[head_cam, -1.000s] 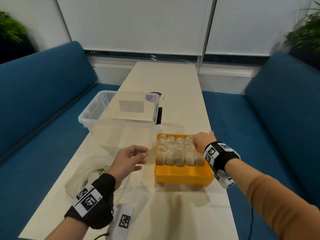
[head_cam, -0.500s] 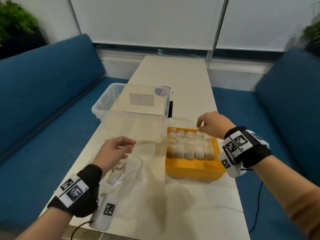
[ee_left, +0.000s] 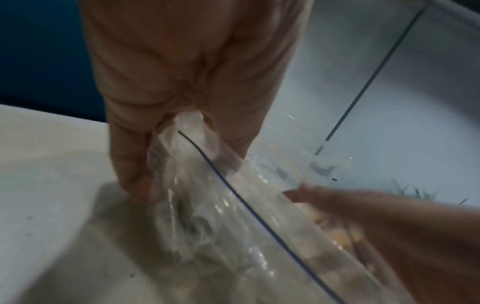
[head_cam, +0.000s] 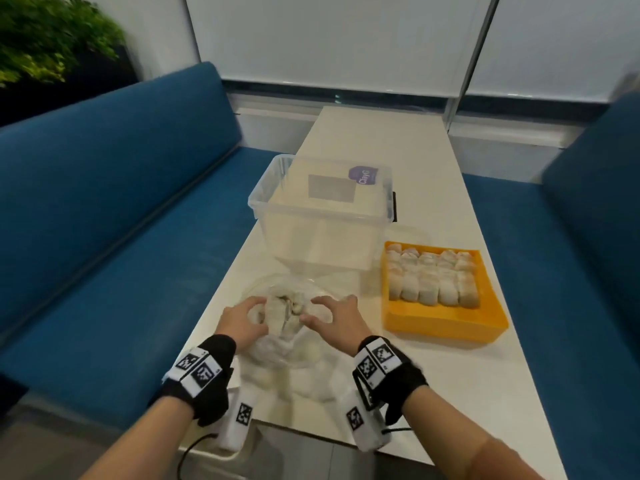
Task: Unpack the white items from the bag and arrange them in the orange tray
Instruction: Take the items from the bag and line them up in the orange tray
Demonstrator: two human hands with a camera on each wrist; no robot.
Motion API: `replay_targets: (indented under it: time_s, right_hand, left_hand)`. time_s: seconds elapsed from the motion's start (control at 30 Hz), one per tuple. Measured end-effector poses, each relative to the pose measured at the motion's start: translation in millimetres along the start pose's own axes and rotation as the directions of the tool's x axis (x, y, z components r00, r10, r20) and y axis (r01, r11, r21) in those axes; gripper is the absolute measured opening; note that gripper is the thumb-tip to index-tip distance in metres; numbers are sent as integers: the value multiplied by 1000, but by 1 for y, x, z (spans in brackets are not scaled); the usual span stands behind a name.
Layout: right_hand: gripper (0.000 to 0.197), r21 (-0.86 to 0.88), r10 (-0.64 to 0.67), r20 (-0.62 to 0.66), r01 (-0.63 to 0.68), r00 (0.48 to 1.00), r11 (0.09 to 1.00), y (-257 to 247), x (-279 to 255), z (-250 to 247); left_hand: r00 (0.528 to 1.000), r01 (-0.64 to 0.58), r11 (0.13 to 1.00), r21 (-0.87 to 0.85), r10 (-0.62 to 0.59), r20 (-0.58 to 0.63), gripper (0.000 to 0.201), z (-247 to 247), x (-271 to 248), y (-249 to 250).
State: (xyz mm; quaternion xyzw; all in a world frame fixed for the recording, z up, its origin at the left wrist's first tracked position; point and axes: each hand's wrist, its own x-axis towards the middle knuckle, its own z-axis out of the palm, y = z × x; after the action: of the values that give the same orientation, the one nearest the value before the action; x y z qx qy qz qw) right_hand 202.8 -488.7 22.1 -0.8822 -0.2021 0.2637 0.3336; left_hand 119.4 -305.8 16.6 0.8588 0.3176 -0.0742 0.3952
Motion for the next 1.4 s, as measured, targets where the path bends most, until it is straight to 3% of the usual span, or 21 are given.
replay_targets:
  time_s: [0.07, 0.17, 0.23, 0.33, 0.4, 0.43, 0.47, 0.5, 0.53, 0.57, 0.6, 0.63, 0.7, 0.8, 0.87, 0.97, 1.13, 1.27, 1.4]
  right_hand:
    - [63, 33, 19, -29, -18, 999, 999, -2, 4, 10]
    - [81, 55, 2, -111, 4, 994, 998, -2, 8, 11]
    - [90, 45, 17, -113, -12, 993, 999, 1, 9, 15]
    - [95, -19, 107, -38, -108, 993, 994, 6, 10, 28]
    - [94, -29, 148, -20, -149, 989, 988, 7, 13, 32]
    - [92, -38, 167, -14, -167, 986, 985, 6, 15, 33]
    - [91, -49, 185, -10, -185, 983, 981, 6, 17, 33]
    - [91, -60, 200, -13, -201, 980, 978, 5, 18, 34]
    - [91, -74, 210, -18, -211, 978, 975, 4, 20, 35]
    - [91, -88, 217, -24, -218, 976, 972, 4, 21, 36]
    - [92, -104, 224, -26, -226, 974, 969, 4, 22, 37]
    - [92, -118, 232, -27, -233, 972, 965, 4, 23, 38]
    - [92, -126, 243, -25, -244, 970, 961, 5, 24, 39]
    - [91, -121, 241, -24, -242, 970, 963, 4, 23, 39]
    - [92, -126, 238, -23, -239, 971, 963, 5, 24, 39]
    - [93, -127, 241, -30, -243, 970, 962, 6, 24, 39]
    - [94, -124, 254, -31, -256, 967, 959, 7, 24, 40]
    - [94, -115, 256, -41, -259, 966, 959, 8, 26, 41]
    - [92, -128, 265, -51, -270, 963, 955, 7, 27, 43]
  left_hand:
    - [994, -108, 974, -201, 106, -24, 64, -1, -2, 0]
    - [982, -168, 818, -550, 185, -25, 74, -8, -3, 0]
    - [980, -180, 850, -495, 200, -12, 73, -8, 1, -8]
    - [977, -207, 967, -148, 212, 19, 65, -6, 6, -14]
    - [963, -266, 960, -82, 262, -63, 47, -4, 6, -10]
    - [929, -341, 938, -69, 324, -179, 34, -3, 6, -7]
    - [850, -444, 896, -18, 415, -324, 24, -3, 6, -3]
    - [744, -542, 837, 70, 517, -424, 17, -4, 5, 3]
    - [667, -614, 778, 131, 600, -442, 13, -5, 5, 9]
    - [656, -651, 744, 150, 651, -383, 11, -5, 5, 15]
    - [709, -638, 756, 145, 650, -273, 11, -3, 9, 21]
    - [791, -574, 800, 175, 597, -134, 14, 0, 15, 24]
    - [913, -394, 859, 327, 406, 35, 22, 7, 27, 31]
    - [969, -236, 838, 493, 242, 52, 49, 16, 34, 32]
    - [973, -225, 771, 596, 214, 90, 80, 26, 35, 30]
    - [962, -255, 703, 664, 255, 100, 91, 35, 38, 25]
    - [923, -362, 751, 553, 371, 100, 44, 27, 41, 18]
    - [893, -432, 853, 291, 449, 10, 7, 18, 35, 16]
    - [880, -470, 882, -22, 467, -87, 23, 5, 33, 21]
